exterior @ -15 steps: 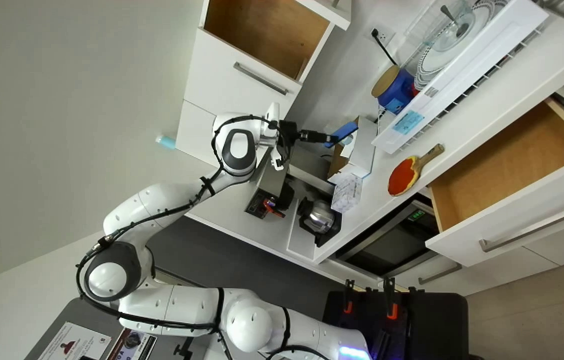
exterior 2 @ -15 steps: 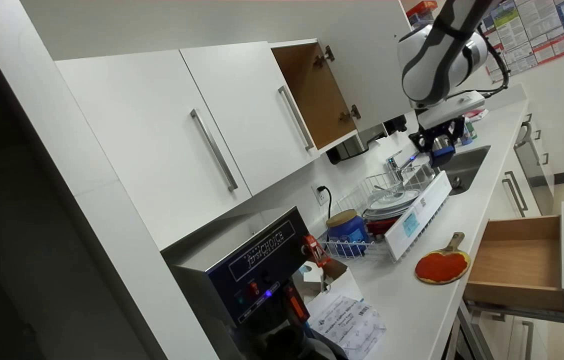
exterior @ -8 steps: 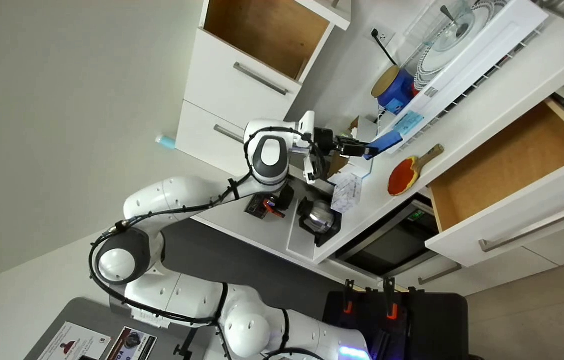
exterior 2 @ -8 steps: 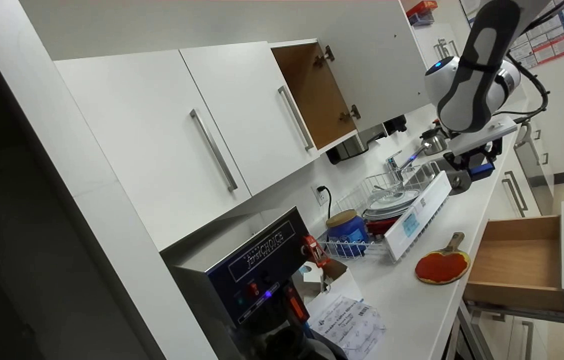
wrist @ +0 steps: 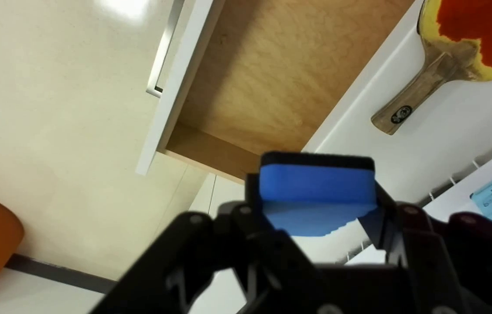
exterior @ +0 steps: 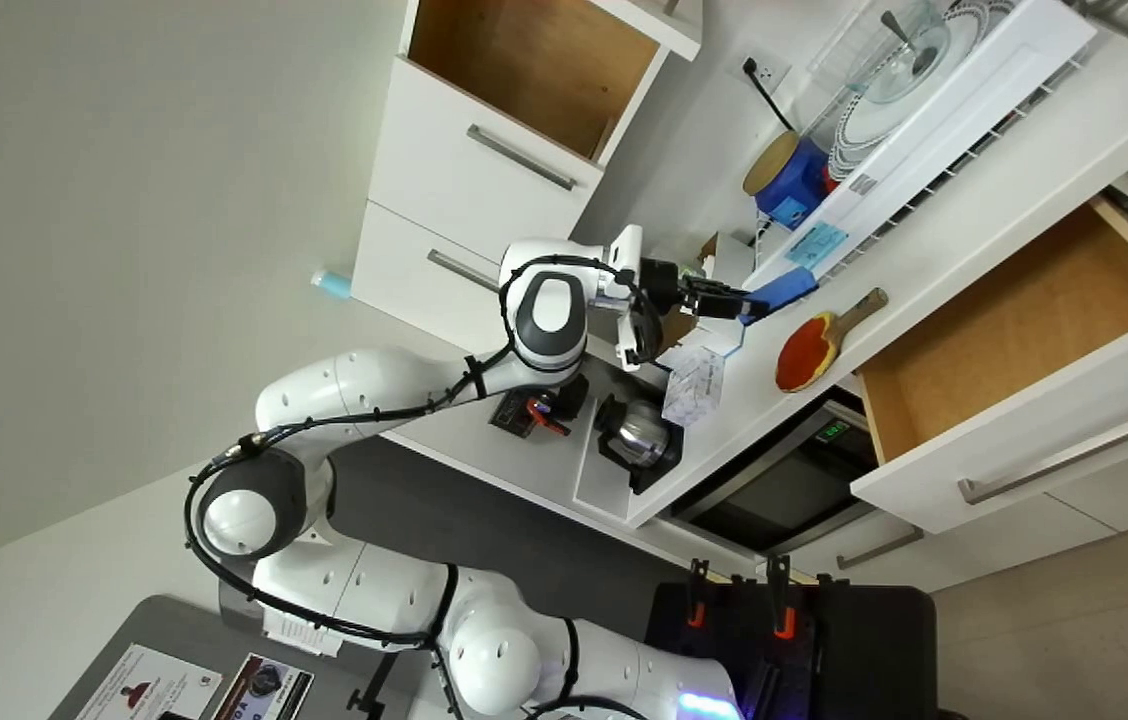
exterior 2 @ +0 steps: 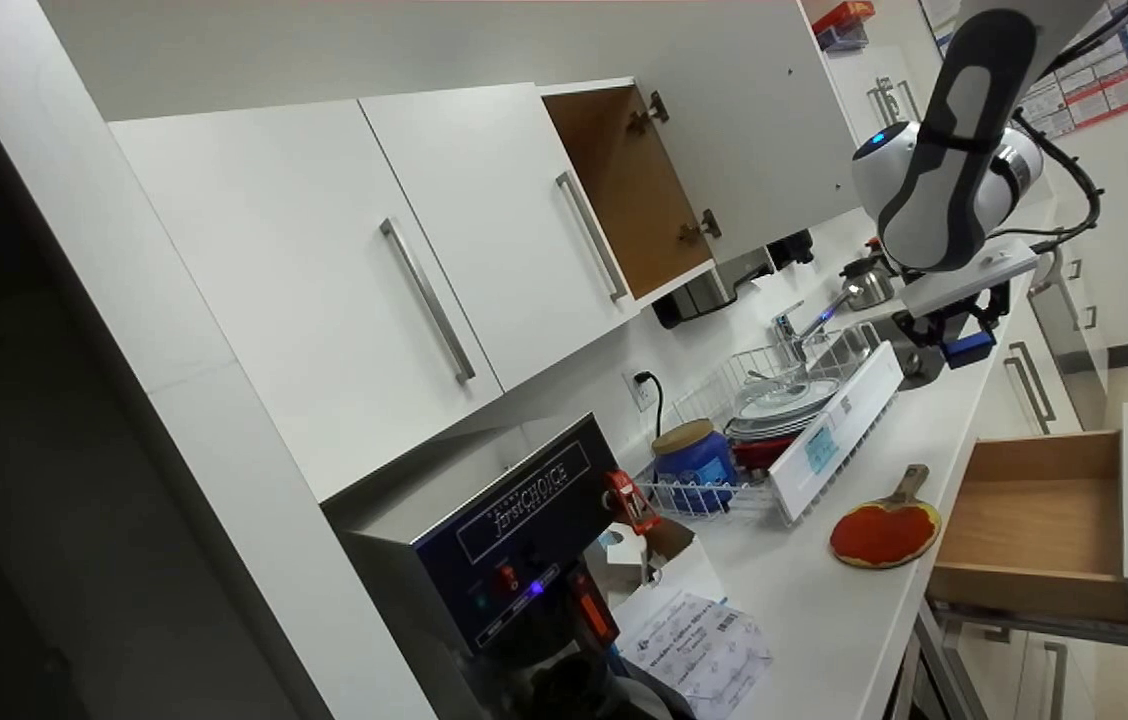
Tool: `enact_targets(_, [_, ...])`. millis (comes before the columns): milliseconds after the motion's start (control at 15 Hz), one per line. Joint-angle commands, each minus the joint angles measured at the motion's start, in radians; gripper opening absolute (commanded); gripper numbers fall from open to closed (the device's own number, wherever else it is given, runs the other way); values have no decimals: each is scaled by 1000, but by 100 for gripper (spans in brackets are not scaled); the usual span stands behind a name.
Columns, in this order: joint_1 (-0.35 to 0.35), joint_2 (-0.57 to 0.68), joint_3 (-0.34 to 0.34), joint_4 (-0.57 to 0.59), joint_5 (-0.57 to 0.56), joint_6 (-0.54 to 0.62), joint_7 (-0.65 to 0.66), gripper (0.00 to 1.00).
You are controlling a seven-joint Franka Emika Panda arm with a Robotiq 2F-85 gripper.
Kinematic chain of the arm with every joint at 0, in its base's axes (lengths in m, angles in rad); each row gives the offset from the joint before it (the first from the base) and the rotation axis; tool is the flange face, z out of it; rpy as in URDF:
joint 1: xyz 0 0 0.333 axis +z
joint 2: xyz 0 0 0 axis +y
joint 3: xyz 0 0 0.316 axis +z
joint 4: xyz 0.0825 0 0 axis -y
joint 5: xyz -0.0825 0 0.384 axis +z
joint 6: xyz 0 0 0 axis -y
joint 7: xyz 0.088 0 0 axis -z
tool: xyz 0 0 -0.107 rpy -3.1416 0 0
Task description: Remove the blue object from the bottom shelf, put it in the drawer and then close the drawer
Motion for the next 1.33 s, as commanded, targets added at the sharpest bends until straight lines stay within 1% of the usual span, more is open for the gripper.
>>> enact_targets(0, [14, 37, -21, 10, -48, 14, 44, 31])
enact_targets(200, [16, 101, -44, -2, -105, 97, 66, 31])
enact_targets(333, [24, 156, -72, -9, -135, 174, 92, 31])
enact_targets(467, [43, 218, -116, -15, -163, 256, 120, 31])
enact_targets(600, [82, 284, -177, -11, -178, 327, 140, 31])
enact_targets(667, [50, 317, -154, -3, -207, 355, 174, 31])
enact_targets(867, [89, 407, -207, 20, -252, 412, 244, 31])
enact_targets(1067, [137, 496, -260, 52, -273, 438, 313, 31])
enact_targets(1267, [216, 590, -330, 103, -274, 436, 394, 31])
